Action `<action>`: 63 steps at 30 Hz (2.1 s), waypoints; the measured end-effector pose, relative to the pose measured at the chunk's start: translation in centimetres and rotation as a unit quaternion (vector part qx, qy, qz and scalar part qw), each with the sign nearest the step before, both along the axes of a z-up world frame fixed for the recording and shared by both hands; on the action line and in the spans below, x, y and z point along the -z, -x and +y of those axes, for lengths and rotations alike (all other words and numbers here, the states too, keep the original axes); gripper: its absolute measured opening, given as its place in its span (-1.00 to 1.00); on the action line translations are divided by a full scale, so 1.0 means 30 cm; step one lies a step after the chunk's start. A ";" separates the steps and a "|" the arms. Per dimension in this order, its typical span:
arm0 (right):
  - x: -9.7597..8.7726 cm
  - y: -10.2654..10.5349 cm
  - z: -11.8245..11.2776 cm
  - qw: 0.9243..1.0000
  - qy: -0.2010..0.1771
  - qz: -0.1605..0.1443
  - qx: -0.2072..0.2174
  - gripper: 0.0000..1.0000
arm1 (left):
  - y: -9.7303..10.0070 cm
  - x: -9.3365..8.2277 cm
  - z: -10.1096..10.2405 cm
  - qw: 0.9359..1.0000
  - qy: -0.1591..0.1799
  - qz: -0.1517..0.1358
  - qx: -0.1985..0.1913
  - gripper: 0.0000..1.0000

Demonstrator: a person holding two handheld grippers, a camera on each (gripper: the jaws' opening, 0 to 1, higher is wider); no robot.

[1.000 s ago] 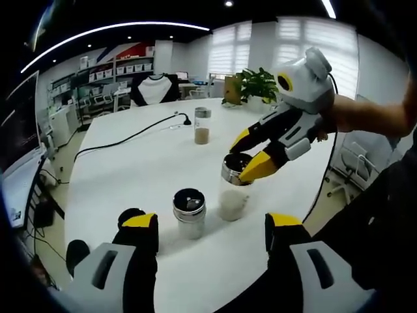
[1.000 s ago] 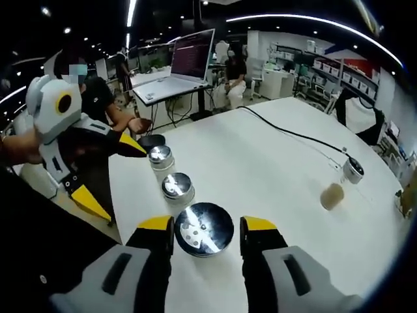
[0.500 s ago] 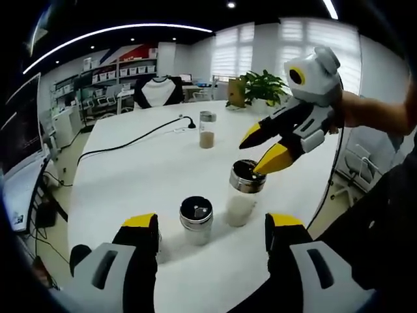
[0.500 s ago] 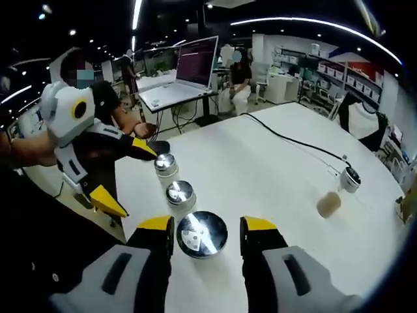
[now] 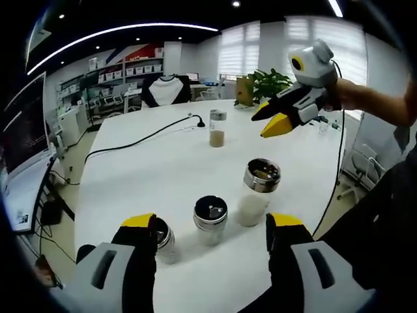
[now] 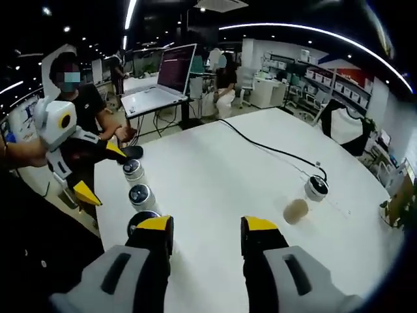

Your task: Rotate the seasoning bottle until the label or dispensing opening points toward the visible target arrow and the bottle remains upright within the marked orientation range

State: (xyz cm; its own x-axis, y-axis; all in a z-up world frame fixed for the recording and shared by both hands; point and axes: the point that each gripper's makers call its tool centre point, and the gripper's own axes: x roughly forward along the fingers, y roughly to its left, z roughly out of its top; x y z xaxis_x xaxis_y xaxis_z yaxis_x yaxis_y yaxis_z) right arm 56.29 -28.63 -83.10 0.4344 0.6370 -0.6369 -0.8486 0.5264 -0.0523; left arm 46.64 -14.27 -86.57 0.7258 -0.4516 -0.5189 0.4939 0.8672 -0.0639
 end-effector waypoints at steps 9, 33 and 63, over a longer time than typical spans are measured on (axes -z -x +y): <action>0.007 -0.097 -0.054 1.000 -0.001 -0.001 0.021 -0.18 | -0.043 0.004 -0.054 1.000 0.004 0.001 0.009 0.50; -0.053 -0.405 -0.188 0.998 0.002 -0.022 0.061 -0.16 | -0.138 -0.031 -0.259 0.996 0.010 -0.003 0.090 0.71; 0.117 -0.705 -0.178 0.991 0.006 -0.009 0.136 -0.16 | -0.194 -0.020 -0.211 0.997 -0.003 0.008 0.071 0.70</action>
State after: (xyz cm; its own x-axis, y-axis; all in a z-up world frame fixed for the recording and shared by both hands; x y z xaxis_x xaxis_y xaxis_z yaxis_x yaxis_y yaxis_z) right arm 77.43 -33.98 -86.61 0.6008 0.4865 -0.6343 -0.6738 0.7352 -0.0744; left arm 52.44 -20.60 -85.98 0.6467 -0.5454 -0.5332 0.6101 0.7895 -0.0676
